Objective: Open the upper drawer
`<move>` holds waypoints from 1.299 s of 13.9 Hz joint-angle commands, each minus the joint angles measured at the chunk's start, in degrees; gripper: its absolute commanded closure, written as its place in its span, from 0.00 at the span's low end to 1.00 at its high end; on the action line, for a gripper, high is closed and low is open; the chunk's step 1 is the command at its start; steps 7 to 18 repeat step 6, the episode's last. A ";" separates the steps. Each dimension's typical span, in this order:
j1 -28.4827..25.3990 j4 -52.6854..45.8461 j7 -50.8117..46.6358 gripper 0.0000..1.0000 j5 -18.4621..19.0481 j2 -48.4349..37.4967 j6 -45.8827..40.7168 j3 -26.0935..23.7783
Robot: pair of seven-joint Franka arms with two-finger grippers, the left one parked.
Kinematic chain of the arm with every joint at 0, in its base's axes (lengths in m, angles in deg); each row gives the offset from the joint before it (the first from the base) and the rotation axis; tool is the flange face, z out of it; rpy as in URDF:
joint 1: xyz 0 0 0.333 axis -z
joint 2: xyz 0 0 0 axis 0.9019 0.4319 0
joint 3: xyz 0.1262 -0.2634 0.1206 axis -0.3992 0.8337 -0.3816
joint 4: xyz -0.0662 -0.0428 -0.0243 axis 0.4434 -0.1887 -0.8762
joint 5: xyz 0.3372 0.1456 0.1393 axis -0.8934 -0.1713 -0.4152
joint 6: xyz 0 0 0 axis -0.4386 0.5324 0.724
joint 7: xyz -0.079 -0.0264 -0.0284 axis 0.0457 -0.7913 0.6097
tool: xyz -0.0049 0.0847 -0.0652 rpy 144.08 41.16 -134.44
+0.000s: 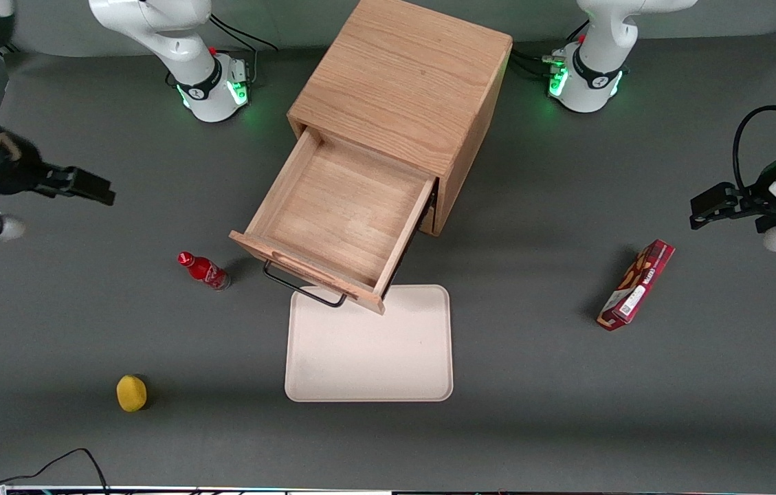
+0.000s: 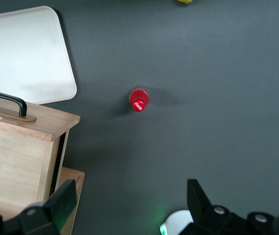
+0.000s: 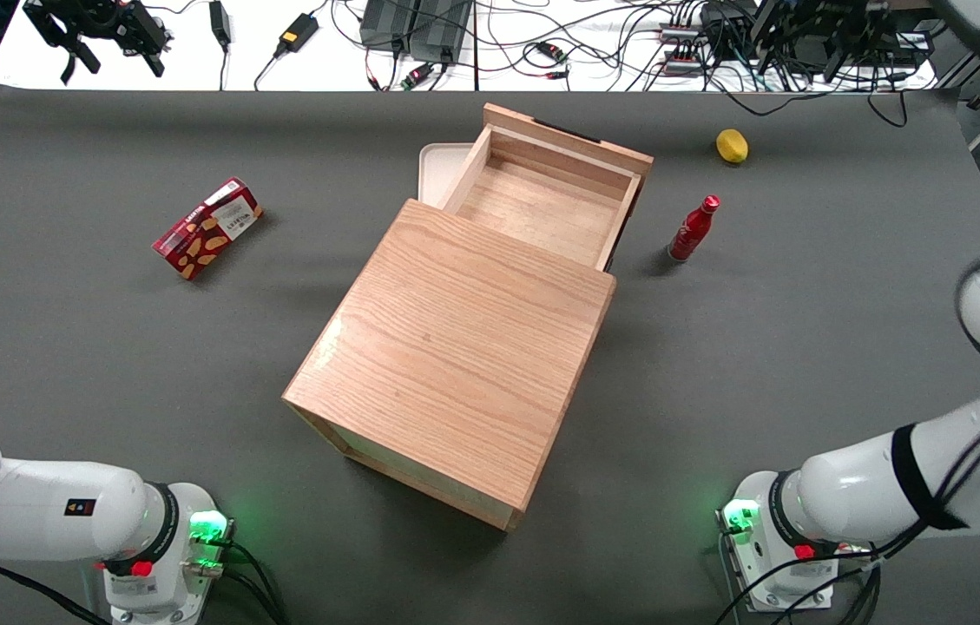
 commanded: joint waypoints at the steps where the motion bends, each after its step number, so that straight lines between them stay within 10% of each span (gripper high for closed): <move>1: 0.36 24.54 -1.61 0.00 -2.38 -15.66 12.12 0.90; 18: 0.63 17.12 -2.05 0.00 -2.29 -11.82 9.61 1.60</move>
